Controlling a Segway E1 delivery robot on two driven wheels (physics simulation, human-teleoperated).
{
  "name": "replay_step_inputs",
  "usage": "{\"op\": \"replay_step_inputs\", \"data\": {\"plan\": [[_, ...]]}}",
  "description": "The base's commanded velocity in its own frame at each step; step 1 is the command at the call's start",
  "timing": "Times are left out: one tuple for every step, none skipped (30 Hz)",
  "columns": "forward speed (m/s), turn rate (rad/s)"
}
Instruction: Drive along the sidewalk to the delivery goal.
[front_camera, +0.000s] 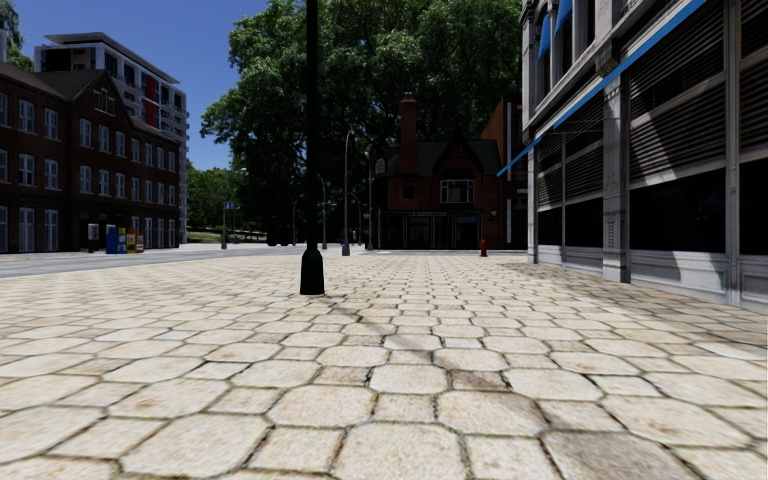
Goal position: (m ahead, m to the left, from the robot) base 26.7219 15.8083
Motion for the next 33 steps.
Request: {"op": "replay_step_inputs", "data": {"plan": [[0.00,0.00],[0.00,0.00],[0.00,0.00],[0.00,0.00],[0.00,0.00],[0.00,0.00],[0.00,0.00],[0.00,0.00],[0.00,0.00],[0.00,0.00],[0.00,0.00],[0.00,0.00],[0.00,0.00],[0.00,0.00],[0.00,0.00],[0.00,0.00],[0.00,0.00],[0.00,0.00],[0.00,0.00],[0.00,0.00],[0.00,0.00],[0.00,0.00],[0.00,0.00],[0.00,0.00],[0.00,0.00],[0.00,0.00],[0.00,0.00],[0.00,0.00],[0.00,0.00],[0.00,0.00],[0.58,0.00],[0.58,0.00],[2.00,0.00]]}}
